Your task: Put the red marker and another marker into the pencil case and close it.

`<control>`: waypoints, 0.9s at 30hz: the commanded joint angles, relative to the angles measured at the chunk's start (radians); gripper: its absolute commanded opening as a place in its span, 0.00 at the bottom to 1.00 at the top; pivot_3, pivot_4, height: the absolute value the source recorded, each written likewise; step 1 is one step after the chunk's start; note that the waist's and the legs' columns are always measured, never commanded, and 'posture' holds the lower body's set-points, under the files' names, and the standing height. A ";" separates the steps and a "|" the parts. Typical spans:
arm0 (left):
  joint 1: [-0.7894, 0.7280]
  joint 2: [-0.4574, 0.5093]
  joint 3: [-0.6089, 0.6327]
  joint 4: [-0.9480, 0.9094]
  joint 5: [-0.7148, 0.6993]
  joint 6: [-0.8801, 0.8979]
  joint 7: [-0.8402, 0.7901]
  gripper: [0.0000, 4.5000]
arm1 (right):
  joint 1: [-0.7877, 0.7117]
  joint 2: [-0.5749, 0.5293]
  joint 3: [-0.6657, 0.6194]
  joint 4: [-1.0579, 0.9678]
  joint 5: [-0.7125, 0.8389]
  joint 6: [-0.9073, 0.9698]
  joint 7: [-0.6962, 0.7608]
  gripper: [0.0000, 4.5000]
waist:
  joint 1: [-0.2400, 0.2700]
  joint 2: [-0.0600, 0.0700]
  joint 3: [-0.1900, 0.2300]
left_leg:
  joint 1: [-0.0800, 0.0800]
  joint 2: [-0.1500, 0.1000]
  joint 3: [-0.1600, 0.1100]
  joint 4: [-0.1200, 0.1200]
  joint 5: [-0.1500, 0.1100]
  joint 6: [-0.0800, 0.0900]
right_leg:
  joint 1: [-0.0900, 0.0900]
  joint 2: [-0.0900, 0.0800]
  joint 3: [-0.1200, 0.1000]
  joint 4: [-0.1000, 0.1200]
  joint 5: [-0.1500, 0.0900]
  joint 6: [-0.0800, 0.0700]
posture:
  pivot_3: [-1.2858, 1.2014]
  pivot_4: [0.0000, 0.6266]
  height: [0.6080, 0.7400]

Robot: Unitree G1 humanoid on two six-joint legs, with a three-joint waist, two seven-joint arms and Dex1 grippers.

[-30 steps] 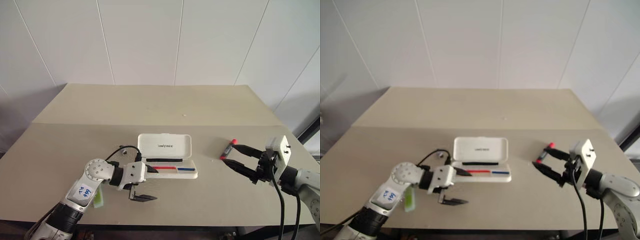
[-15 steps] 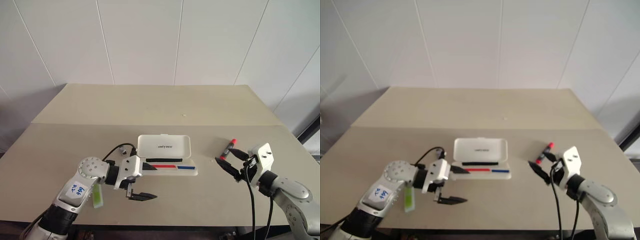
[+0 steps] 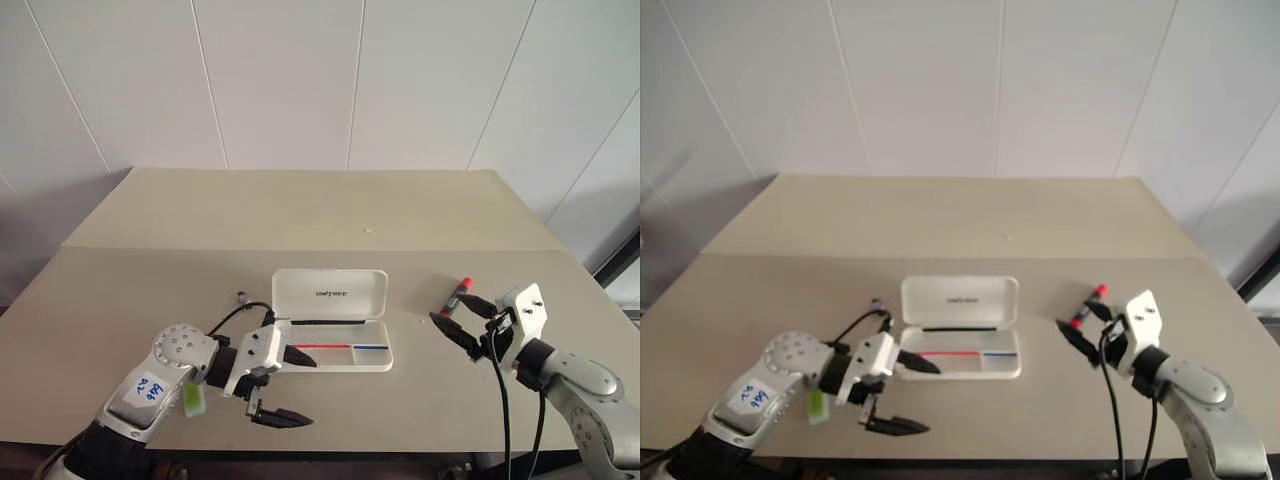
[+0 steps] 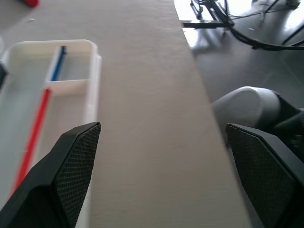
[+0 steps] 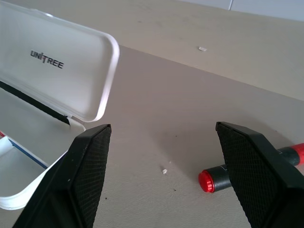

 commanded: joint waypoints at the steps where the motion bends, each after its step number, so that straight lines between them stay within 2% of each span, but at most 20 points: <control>1: 0.015 0.022 0.014 -0.060 -0.041 0.025 -0.005 1.00 | -0.016 0.000 -0.003 -0.032 0.013 -0.011 0.002 1.00 | 0.000 0.000 0.000 | 0.000 0.000 0.000 0.000 0.000 0.000 | 0.000 0.000 0.000 0.000 0.000 0.000 | 0.52 0.24 1.00; 7: 0.015 0.030 0.054 -0.114 -0.108 0.080 0.012 1.00 | -0.025 0.000 0.001 -0.022 0.012 -0.009 0.002 1.00 | 0.001 0.000 0.000 | 0.000 0.000 0.000 0.000 0.000 0.000 | 0.000 0.000 0.000 0.000 0.000 -0.001 | 0.52 0.24 1.00; 10: -0.021 -0.008 0.130 -0.093 -0.177 0.100 0.059 1.00 | -0.014 0.016 0.004 -0.020 0.005 -0.009 -0.018 1.00 | 0.001 0.000 0.000 | 0.000 0.000 0.000 0.000 0.000 0.000 | 0.000 0.000 0.000 0.000 0.000 -0.001 | 0.52 0.24 1.00; 18: -0.139 -0.027 0.251 0.099 -0.185 -0.001 0.091 1.00 | -0.075 0.114 0.023 0.052 -0.077 -0.021 -0.173 1.00 | -0.004 0.000 0.000 | 0.000 0.000 0.000 0.000 0.000 0.000 | 0.000 0.000 0.000 0.000 0.000 0.000 | 0.52 0.24 1.00; 27: -0.144 -0.042 0.295 0.192 -0.205 -0.095 0.068 1.00 | -0.194 0.219 0.029 0.190 -0.237 -0.055 -0.420 1.00 | -0.001 0.000 0.000 | 0.000 0.000 0.000 -0.002 0.000 0.000 | -0.002 0.000 0.000 0.000 0.000 0.000 | 0.52 0.24 1.00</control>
